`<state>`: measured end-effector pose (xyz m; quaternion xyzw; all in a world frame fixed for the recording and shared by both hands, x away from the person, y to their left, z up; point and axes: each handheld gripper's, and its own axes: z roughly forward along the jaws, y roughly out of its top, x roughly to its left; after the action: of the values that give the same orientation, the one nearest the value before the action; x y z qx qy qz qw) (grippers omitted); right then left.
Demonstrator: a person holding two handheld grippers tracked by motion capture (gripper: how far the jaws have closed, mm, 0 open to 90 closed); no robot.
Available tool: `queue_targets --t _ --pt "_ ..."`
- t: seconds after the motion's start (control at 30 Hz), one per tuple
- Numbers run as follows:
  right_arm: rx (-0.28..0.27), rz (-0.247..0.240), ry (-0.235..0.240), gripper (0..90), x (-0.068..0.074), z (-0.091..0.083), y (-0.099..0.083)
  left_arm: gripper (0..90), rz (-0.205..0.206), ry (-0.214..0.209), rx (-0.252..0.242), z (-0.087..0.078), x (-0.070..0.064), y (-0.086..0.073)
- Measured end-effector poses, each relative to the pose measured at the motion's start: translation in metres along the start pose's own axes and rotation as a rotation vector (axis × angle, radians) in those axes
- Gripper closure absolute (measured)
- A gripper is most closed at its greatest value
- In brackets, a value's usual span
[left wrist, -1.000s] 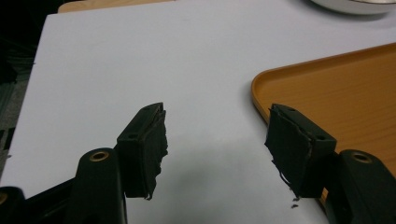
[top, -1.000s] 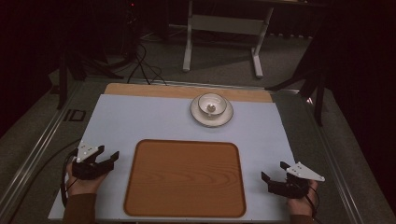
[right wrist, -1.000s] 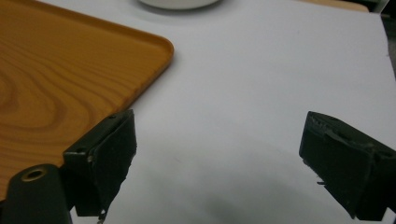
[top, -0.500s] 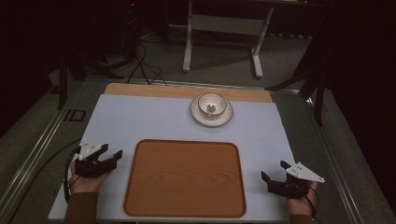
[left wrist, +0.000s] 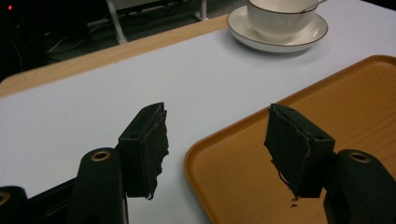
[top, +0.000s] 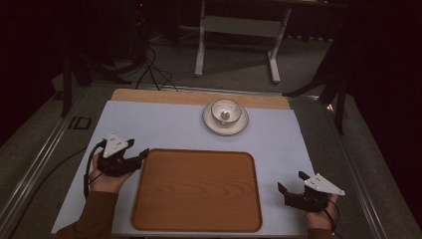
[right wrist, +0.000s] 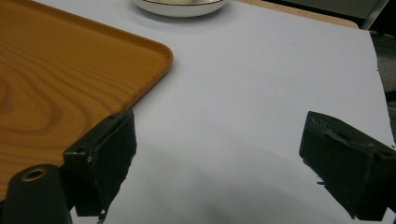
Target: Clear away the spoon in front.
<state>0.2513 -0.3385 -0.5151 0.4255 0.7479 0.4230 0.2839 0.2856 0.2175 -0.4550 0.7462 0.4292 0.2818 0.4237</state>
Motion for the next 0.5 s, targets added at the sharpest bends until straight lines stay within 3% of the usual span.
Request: queue_targets --t 0.3,0.5 --pt "-0.004 -0.003 0.004 10.9 0.000 0.000 0.000 38.3 0.051 -0.042 0.004 0.020 -0.012 0.020" --pt "-0.003 -0.003 0.003 10.9 0.000 0.000 0.000 38.4 0.057 -0.066 -0.008 0.030 -0.020 0.029"
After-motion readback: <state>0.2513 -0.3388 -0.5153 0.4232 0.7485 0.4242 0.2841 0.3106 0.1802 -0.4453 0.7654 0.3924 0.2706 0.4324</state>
